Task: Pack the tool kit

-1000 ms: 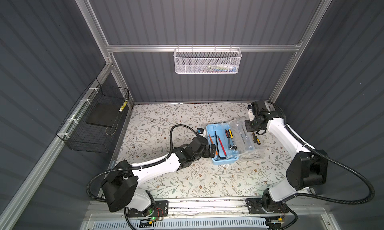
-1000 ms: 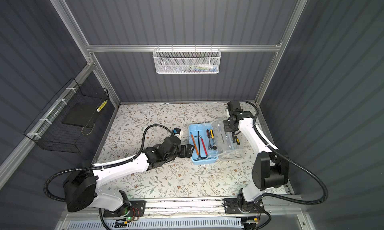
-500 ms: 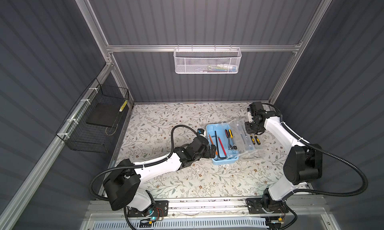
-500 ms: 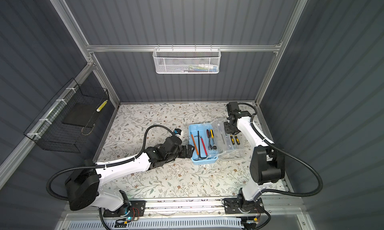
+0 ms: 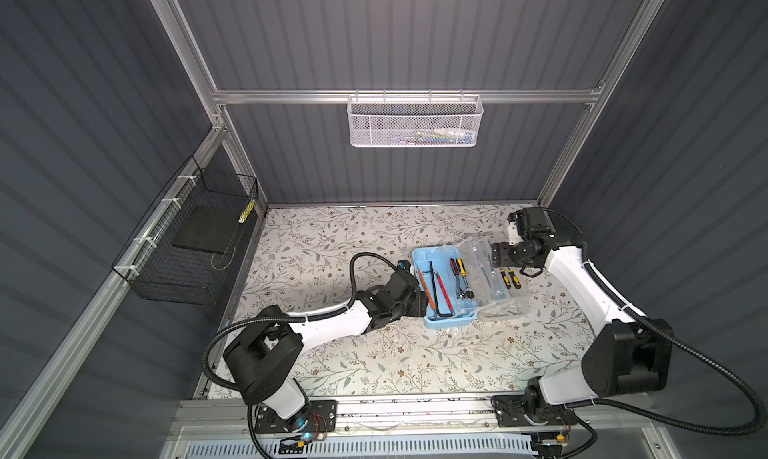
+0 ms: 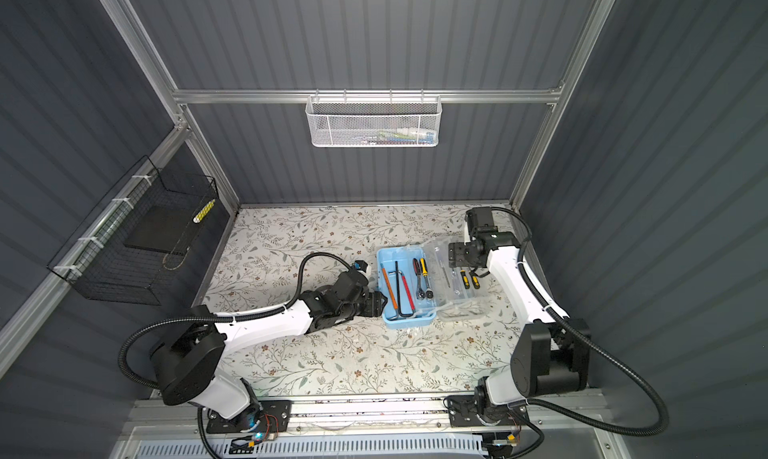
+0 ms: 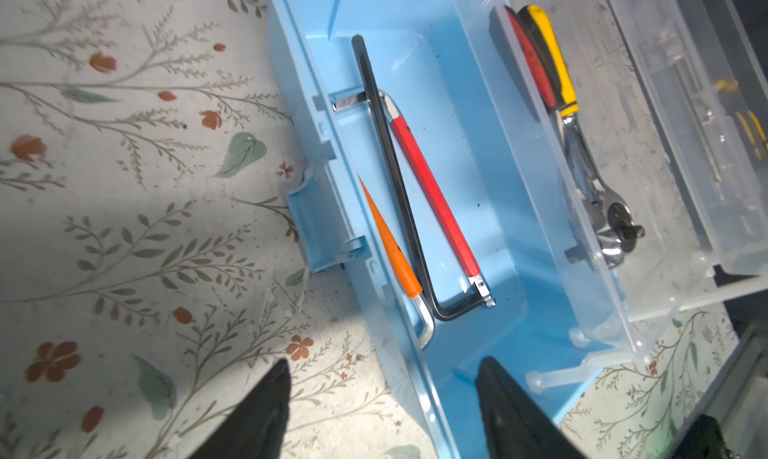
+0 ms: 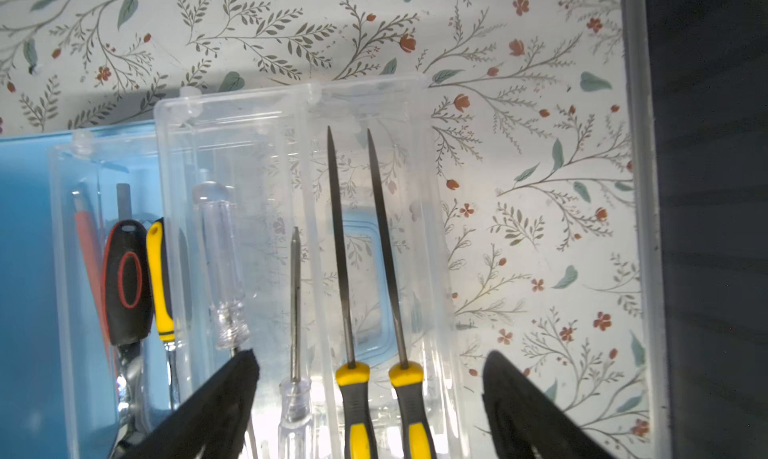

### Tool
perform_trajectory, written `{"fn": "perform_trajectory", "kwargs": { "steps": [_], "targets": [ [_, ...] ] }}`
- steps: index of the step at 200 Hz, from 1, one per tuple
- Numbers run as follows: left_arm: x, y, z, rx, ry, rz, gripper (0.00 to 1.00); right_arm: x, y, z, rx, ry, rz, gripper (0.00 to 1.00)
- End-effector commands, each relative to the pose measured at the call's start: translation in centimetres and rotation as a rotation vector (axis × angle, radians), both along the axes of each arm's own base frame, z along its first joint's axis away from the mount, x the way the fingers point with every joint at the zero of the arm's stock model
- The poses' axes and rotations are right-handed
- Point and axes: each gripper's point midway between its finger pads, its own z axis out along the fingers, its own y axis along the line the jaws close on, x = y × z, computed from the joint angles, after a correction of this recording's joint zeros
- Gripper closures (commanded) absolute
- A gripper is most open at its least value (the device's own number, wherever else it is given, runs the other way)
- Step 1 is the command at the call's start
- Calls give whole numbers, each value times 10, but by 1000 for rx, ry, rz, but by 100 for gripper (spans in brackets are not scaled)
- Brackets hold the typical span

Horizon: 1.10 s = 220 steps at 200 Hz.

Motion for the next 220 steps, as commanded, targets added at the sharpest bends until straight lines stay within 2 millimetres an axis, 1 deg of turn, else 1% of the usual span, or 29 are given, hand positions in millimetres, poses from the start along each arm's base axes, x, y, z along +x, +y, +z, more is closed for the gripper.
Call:
{"fn": "perform_trajectory", "kwargs": {
  "steps": [1, 20, 33, 66, 94, 117, 119, 125, 138, 155, 169, 199, 220],
  "targets": [
    [2, -15, 5, -57, 29, -41, 38, -3, 1, -1, 97, -24, -24, 7],
    [3, -18, 4, -62, 31, -45, 41, -5, -3, -1, 146, -46, -37, 1],
    [4, -20, 3, -62, 30, -52, 42, -7, -6, -2, 182, -52, -56, 1],
    [3, -28, -1, -65, 46, -81, 48, -9, -11, -10, 298, -51, -103, 1],
    [2, -30, -5, -67, 58, -94, 57, -9, -3, -13, 390, -55, -97, 1],
    [1, -31, -8, -66, 62, -101, 63, -10, -4, -19, 407, -40, -119, 1],
    [1, -31, -7, -66, 61, -102, 64, -10, 1, -17, 431, -38, -105, 1],
    [1, -31, -8, -65, 62, -103, 64, -11, 4, -18, 450, -32, -102, 1],
    [1, -31, -10, -65, 66, -105, 68, -12, 6, -18, 468, -32, -102, 1],
    [0, -32, -13, -66, 72, -110, 75, -13, 9, -19, 486, -34, -100, 1],
    [0, -34, -14, -72, 77, -116, 79, -14, 9, -23, 484, -16, -104, 2],
    [1, -34, -18, -72, 83, -118, 82, -15, 10, -28, 490, 6, -104, 5],
    [2, -35, -18, -74, 81, -114, 82, -16, 13, -21, 505, -9, -98, 8]
  ]
}}
